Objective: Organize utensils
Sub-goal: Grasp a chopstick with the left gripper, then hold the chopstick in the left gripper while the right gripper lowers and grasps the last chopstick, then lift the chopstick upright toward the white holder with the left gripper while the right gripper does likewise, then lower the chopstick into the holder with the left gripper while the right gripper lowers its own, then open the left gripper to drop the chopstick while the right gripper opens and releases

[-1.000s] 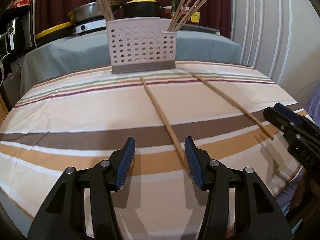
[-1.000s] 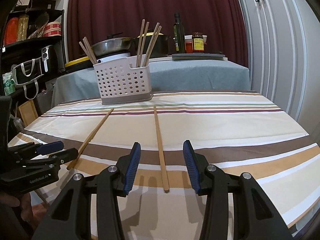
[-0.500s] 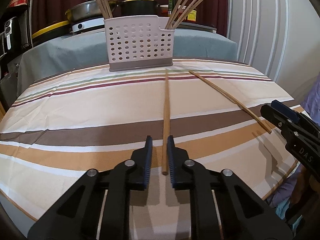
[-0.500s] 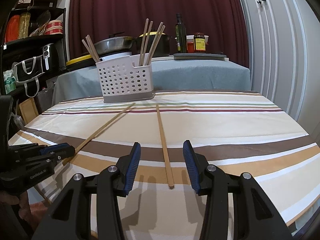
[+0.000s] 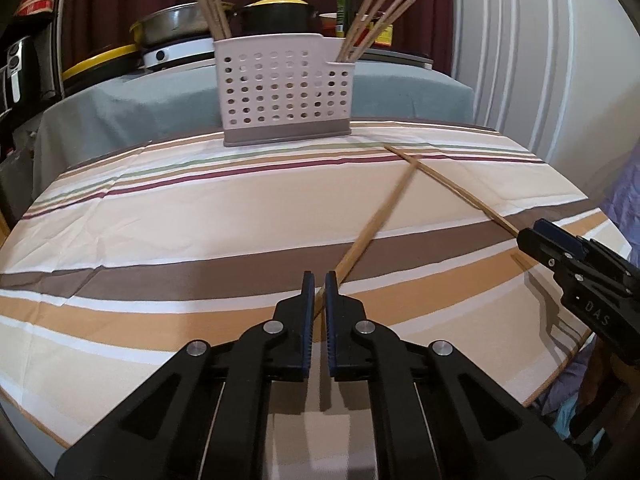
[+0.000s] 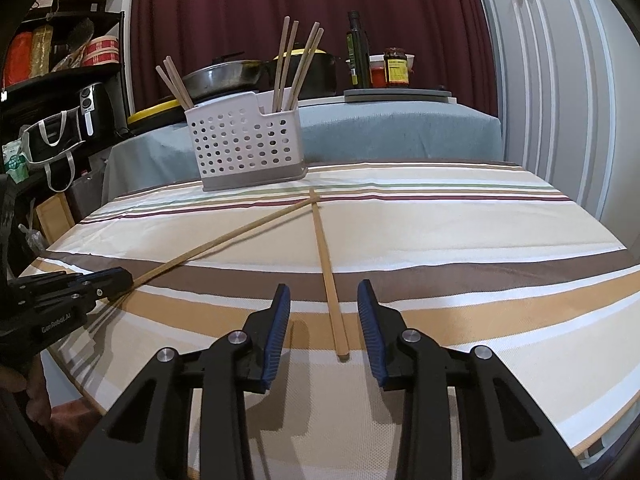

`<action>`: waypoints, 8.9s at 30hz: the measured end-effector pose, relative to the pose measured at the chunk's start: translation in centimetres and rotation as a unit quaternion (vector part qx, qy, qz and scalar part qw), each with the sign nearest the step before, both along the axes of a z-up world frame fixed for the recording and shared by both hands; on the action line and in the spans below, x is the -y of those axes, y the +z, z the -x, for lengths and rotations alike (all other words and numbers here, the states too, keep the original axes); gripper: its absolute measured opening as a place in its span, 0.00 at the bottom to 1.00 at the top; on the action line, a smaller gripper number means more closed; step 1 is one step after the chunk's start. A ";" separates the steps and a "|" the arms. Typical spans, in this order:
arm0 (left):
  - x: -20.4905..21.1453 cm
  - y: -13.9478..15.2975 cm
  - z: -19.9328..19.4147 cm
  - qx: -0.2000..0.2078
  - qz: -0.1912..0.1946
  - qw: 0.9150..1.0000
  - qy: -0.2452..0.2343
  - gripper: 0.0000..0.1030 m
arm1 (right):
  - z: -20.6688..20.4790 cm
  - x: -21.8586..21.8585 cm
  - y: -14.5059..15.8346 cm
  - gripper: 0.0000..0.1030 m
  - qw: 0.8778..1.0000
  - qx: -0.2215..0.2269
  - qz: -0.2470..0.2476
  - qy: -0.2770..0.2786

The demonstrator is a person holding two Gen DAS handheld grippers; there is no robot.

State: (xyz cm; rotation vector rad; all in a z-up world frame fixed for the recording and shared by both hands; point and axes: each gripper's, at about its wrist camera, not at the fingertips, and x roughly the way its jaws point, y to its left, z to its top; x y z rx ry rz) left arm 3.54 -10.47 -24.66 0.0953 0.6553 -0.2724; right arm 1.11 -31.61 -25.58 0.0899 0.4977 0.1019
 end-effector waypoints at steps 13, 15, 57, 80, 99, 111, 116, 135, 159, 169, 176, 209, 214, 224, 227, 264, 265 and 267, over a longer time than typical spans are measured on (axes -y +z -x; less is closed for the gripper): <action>0.1 -0.3 0.5 0.008 -0.005 0.999 -0.033 0.10 | -0.2 -0.2 -0.1 0.35 1.000 -0.002 0.004 -0.001; -0.1 -0.3 0.6 0.003 0.001 0.999 -0.032 0.18 | -0.2 -0.2 0.0 0.35 1.000 -0.002 0.005 -0.001; -4.6 0.4 0.2 0.028 0.002 1.000 0.003 0.06 | 0.6 -0.3 -1.0 0.23 1.000 0.005 0.007 -0.007; -4.5 1.9 0.9 0.060 0.005 0.998 0.001 0.06 | 1.2 -1.3 1.6 0.06 0.999 0.036 0.026 -0.014; -5.8 7.2 2.7 0.125 0.025 0.992 0.013 0.06 | 2.4 -1.7 5.9 0.06 0.996 0.084 0.026 -0.022; -6.9 11.7 4.2 0.162 0.039 0.986 0.026 0.06 | 3.2 -2.4 9.6 0.06 0.993 0.109 0.023 -0.026; -7.3 13.4 4.5 0.175 0.041 0.983 0.034 0.06 | 3.4 -2.6 11.7 0.06 0.993 0.111 0.019 -0.022; -8.2 15.9 -0.1 0.164 0.036 0.982 0.088 0.06 | -1.7 -3.3 14.5 0.06 0.994 0.104 0.027 -0.015; -7.9 16.7 -4.9 0.167 0.021 0.980 0.109 0.07 | -6.1 -3.9 15.4 0.06 0.991 0.123 0.042 -0.010; -7.6 16.8 -6.9 0.166 0.016 0.981 0.103 0.07 | -7.2 -4.3 15.5 0.06 0.991 0.125 0.043 -0.003; -7.7 16.7 -7.1 0.169 0.016 0.980 0.099 0.07 | -7.6 -4.4 15.5 0.06 0.991 0.126 0.043 0.001; -6.2 24.7 -5.8 0.241 0.055 0.968 0.042 0.07 | -8.0 -6.4 22.1 0.06 0.978 0.202 0.023 0.046; -5.5 27.1 -7.4 0.269 0.058 0.961 0.034 0.07 | -9.4 -6.8 24.6 0.06 0.970 0.236 0.018 0.055; -4.8 30.1 -11.5 0.306 0.079 0.948 0.027 0.07 | -13.0 -7.0 27.5 0.06 0.956 0.287 0.016 0.051; -4.3 30.5 -13.0 0.317 0.079 0.945 0.025 0.07 | -14.3 -6.9 27.6 0.06 0.954 0.294 0.017 0.048; -3.4 21.0 -21.8 0.217 0.050 0.974 0.041 0.08 | -22.6 -7.3 19.4 0.08 0.979 0.195 0.035 0.042; -3.4 20.9 -21.9 0.215 0.050 0.974 0.040 0.08 | -22.7 -7.3 19.3 0.13 0.979 0.195 0.034 0.040; -3.4 20.9 -22.0 0.212 0.047 0.975 0.038 0.15 | -22.6 -7.3 19.3 0.30 0.979 0.197 0.032 0.037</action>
